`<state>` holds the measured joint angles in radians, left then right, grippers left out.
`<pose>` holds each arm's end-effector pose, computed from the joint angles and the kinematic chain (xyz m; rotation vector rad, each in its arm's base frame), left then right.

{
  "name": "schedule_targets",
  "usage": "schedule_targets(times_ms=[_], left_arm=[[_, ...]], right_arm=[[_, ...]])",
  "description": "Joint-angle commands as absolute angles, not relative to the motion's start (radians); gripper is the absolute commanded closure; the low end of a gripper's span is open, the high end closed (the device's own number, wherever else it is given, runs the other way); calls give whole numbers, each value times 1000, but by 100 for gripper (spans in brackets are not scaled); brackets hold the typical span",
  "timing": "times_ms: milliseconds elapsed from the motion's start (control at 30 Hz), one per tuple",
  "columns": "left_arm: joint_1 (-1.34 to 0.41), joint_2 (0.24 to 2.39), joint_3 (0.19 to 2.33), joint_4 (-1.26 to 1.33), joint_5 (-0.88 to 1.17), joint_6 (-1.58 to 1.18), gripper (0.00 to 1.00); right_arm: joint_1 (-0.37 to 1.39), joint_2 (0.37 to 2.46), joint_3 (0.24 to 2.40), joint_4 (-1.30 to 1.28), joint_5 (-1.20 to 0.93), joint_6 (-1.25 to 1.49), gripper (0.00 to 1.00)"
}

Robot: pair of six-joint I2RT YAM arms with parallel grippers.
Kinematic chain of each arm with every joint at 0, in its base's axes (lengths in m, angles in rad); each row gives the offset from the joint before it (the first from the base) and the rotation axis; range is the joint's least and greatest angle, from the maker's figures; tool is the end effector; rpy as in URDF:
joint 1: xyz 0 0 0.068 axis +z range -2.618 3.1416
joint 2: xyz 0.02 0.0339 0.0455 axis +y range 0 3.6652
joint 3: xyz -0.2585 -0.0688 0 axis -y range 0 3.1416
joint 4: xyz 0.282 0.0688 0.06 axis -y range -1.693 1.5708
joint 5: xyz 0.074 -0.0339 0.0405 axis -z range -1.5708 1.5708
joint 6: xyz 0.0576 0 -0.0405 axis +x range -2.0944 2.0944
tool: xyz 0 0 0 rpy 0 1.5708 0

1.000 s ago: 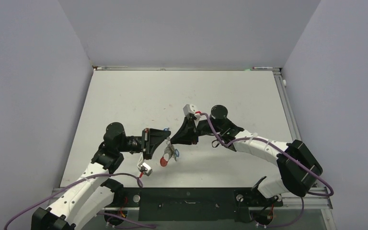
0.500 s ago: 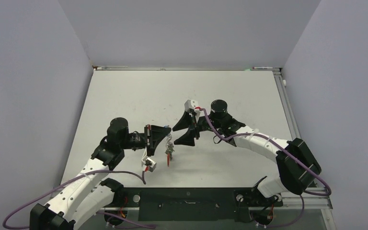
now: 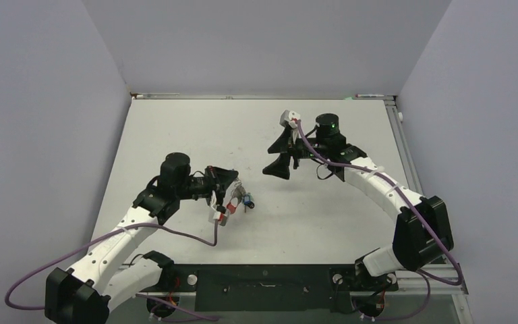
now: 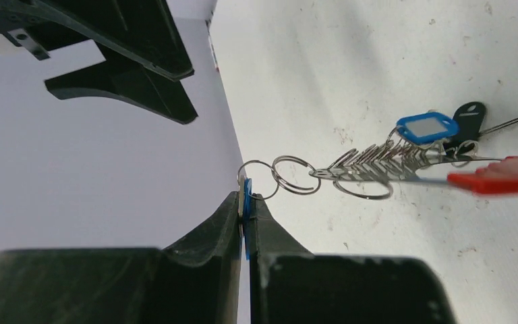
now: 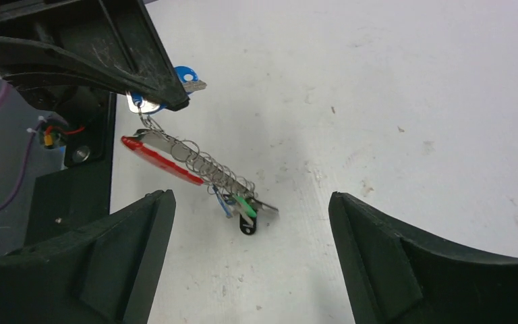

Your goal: Remove the keys from the keyring

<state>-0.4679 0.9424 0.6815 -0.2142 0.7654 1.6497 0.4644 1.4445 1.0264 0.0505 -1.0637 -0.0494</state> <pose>0.2129 -0.1523 0.2550 1.8373 0.5108 0.0104 0.3035 0.2083 0.2736 -1.1637 1.5605 1.2945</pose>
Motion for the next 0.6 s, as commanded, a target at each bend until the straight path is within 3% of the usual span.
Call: schedule_targets(times_ms=[0, 367, 433, 567], left_arm=[[-494, 986, 794, -288, 679, 1587, 100], [-568, 1140, 1069, -582, 468, 1375, 100], [-575, 1158, 1105, -620, 443, 1332, 100], [-594, 1222, 1194, -726, 372, 1233, 100]], right_arm=[[404, 1495, 1167, -250, -1010, -190, 12], [262, 1726, 1586, -866, -940, -441, 0], [243, 1750, 1621, -900, -950, -472, 7], [238, 1753, 1626, -877, -1013, -472, 7]])
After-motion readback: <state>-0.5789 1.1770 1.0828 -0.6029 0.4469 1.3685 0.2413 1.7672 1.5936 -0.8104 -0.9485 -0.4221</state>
